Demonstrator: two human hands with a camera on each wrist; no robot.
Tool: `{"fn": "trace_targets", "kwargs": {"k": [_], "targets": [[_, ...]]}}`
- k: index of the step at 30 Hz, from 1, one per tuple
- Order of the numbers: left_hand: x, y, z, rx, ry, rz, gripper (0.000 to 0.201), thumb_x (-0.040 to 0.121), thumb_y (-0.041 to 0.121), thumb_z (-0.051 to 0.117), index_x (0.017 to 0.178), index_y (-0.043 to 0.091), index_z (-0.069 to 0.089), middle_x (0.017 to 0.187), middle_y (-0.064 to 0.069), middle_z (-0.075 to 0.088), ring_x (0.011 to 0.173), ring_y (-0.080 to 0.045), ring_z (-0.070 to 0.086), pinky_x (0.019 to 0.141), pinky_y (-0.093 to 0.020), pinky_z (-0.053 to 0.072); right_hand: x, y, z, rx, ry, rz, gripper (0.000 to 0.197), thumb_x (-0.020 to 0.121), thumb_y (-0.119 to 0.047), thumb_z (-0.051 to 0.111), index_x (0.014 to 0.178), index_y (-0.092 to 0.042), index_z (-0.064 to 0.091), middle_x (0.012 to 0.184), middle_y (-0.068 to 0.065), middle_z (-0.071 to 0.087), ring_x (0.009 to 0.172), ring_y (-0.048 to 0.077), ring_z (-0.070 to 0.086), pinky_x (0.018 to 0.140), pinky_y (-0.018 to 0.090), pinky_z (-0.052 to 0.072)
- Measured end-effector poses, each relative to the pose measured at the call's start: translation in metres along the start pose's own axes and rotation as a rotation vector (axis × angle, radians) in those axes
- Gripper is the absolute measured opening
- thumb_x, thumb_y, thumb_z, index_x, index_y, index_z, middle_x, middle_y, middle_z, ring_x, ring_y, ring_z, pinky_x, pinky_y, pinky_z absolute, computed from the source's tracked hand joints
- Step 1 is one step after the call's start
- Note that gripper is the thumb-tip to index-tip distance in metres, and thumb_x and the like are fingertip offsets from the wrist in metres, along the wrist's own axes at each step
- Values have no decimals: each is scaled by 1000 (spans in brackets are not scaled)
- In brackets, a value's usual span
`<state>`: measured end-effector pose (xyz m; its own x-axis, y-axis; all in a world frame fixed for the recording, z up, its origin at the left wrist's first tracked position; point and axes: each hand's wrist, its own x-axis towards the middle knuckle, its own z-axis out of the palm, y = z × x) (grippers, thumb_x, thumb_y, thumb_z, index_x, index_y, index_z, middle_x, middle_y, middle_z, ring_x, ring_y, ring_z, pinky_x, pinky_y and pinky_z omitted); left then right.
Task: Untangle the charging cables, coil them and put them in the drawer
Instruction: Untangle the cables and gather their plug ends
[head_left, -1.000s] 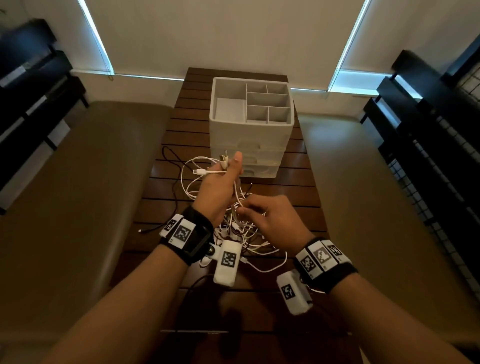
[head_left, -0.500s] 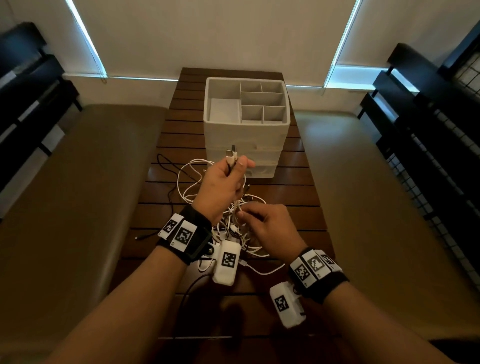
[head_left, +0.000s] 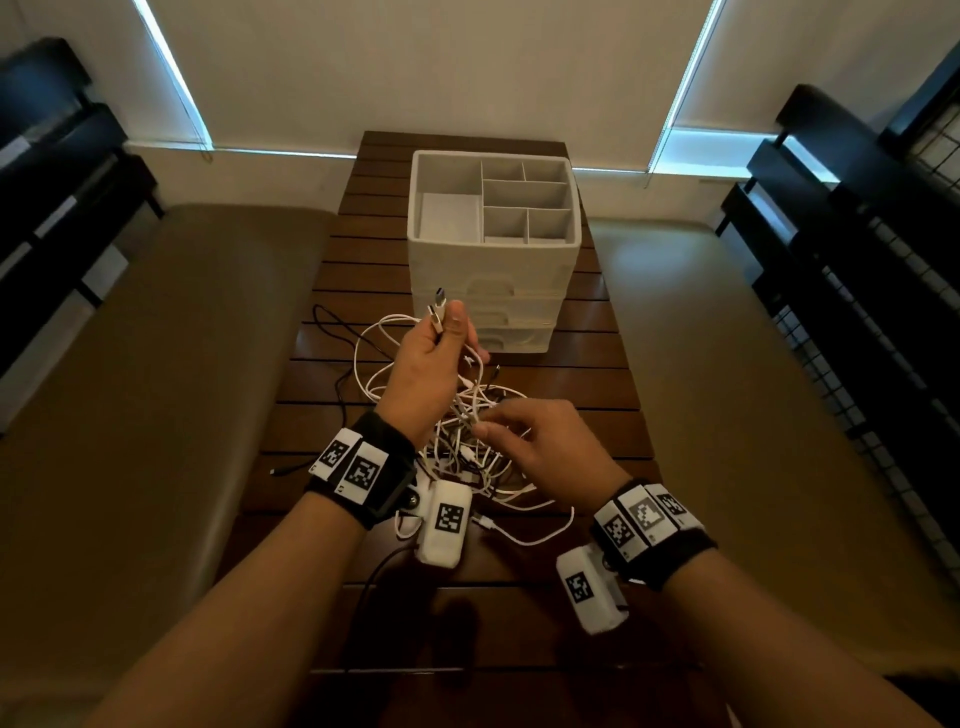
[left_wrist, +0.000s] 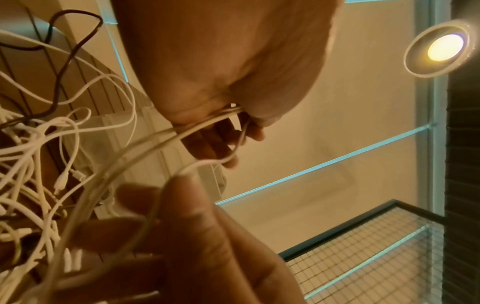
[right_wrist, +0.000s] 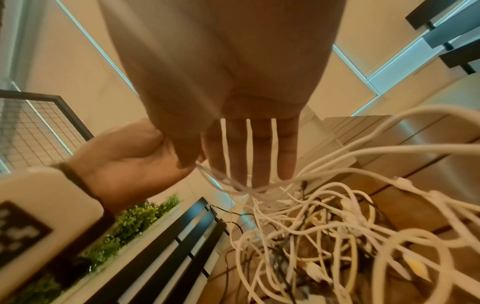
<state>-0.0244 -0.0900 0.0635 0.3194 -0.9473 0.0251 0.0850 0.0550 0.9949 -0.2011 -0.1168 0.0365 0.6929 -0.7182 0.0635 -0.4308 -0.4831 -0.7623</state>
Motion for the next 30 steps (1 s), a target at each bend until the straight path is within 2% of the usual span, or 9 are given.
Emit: {"fn": "trace_targets", "kwargs": {"k": [4, 7, 11, 15, 19, 22, 24, 27, 30], "targets": [[-1, 1, 6, -154, -59, -12, 44, 107, 51, 39, 82, 18, 55, 71, -3, 53, 69, -22, 59, 75, -44, 53, 12, -13, -8, 25, -2, 29, 28, 99, -50, 64, 108, -24, 72, 91, -10, 73, 78, 2, 68, 70, 22, 55], [-4, 3, 9, -333, -76, -49, 42, 104, 51, 42, 83, 17, 56, 72, -4, 53, 67, -22, 57, 68, -38, 52, 17, -16, -4, 105, 105, 33, 27, 102, -39, 63, 88, -20, 73, 76, -1, 73, 70, 15, 68, 71, 45, 57], [-4, 6, 9, -353, -30, -44, 34, 105, 45, 47, 92, 15, 60, 66, 2, 48, 62, -16, 55, 71, -36, 53, 19, -22, 1, 310, 180, 128, 22, 99, -35, 60, 88, -19, 71, 79, 3, 70, 76, 25, 66, 79, 55, 56], [-3, 9, 1, -275, -8, -33, 27, 112, 24, 45, 109, 8, 67, 64, 6, 43, 59, -9, 43, 60, -27, 43, 15, -35, -4, 359, 275, 110, 23, 95, -42, 64, 96, -20, 67, 89, 0, 71, 84, 22, 68, 82, 52, 58], [-13, 10, 0, -234, -103, -50, 32, 113, 27, 43, 102, 6, 64, 64, 5, 40, 53, -9, 35, 47, -23, 35, 22, -46, -23, 327, 428, 3, 19, 98, -32, 67, 106, -16, 64, 96, 0, 67, 86, 11, 66, 80, 41, 59], [-20, 10, 5, -156, -174, -79, 33, 113, 30, 40, 119, 4, 61, 66, 6, 45, 52, -9, 38, 46, -24, 40, 35, -55, -34, 251, 334, -98, 21, 99, -30, 67, 116, -18, 69, 111, -1, 66, 100, 8, 66, 90, 34, 58], [-23, 12, 7, -89, -194, -99, 31, 114, 28, 38, 125, 12, 63, 64, 7, 43, 50, -9, 34, 44, -24, 36, 44, -62, -38, 212, 247, -101, 16, 98, -26, 69, 111, -16, 73, 108, 1, 69, 100, 10, 66, 91, 33, 57], [-28, 17, 5, -74, -206, -139, 26, 113, 20, 38, 95, 16, 56, 62, 7, 36, 49, -8, 27, 44, -22, 26, 50, -69, -41, 289, 224, -45, 11, 95, -19, 75, 97, -9, 74, 92, 6, 75, 87, 21, 72, 83, 42, 61], [-29, 16, 2, -47, -183, -137, 33, 112, 13, 39, 80, 19, 46, 61, 7, 37, 48, -9, 28, 45, -24, 28, 54, -73, -37, 251, 291, -37, 11, 92, -17, 77, 90, -7, 73, 85, 4, 75, 81, 20, 72, 78, 43, 61]]}}
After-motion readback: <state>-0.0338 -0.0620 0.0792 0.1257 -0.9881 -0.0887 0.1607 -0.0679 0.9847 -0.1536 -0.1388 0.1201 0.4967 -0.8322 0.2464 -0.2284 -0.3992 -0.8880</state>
